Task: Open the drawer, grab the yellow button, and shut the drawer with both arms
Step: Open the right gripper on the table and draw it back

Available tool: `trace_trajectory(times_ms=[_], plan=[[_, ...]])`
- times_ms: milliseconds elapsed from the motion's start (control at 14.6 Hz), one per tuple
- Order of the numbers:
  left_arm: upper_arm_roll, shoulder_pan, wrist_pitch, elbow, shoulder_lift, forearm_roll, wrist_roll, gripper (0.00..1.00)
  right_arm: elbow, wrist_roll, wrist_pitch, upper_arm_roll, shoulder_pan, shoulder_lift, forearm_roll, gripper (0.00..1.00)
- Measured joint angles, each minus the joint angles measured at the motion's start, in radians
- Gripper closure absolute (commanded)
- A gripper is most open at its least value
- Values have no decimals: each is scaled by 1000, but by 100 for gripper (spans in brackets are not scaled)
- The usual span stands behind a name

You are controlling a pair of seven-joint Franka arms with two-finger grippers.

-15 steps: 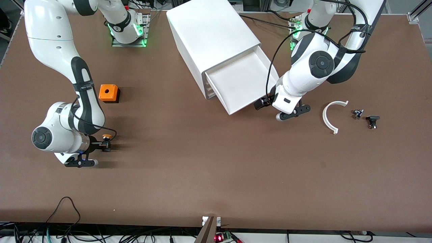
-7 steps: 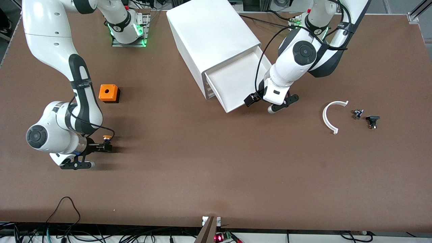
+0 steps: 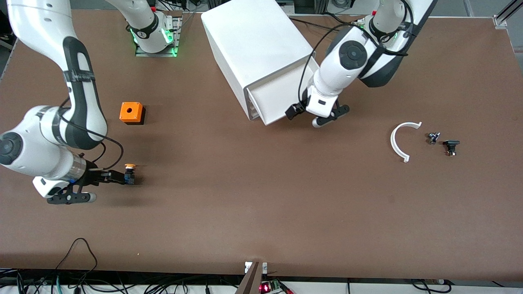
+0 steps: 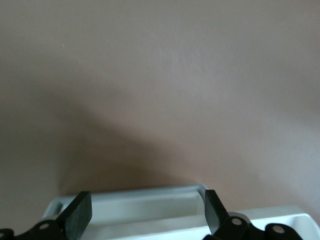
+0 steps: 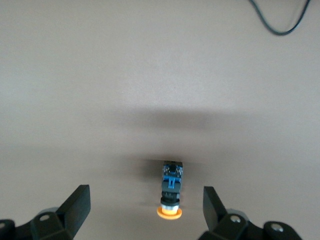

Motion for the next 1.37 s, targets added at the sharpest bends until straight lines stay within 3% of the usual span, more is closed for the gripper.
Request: trace_trajectory(times_ms=[205,479,958,1163,1369], plan=[[-46,-3,-27,-4,1,0,-24,1,4,4,-98,0,2,-108,-59,0],[-102,-5,-56,-7,6,-1,-32,1,5,28,-228,0,3,-232,-75,0],[-124,-17,-68,-5,76,-40,-40,0,56,162,-445,13,35,-347,-129,0],[-125,-17,-68,-2,79,-41,-39,0,85,252,-495,58,32,-373,-168,0],[-125,-16,-91,17,79,-41,-37,0,83,277,-507,175,-37,-413,-237,0]])
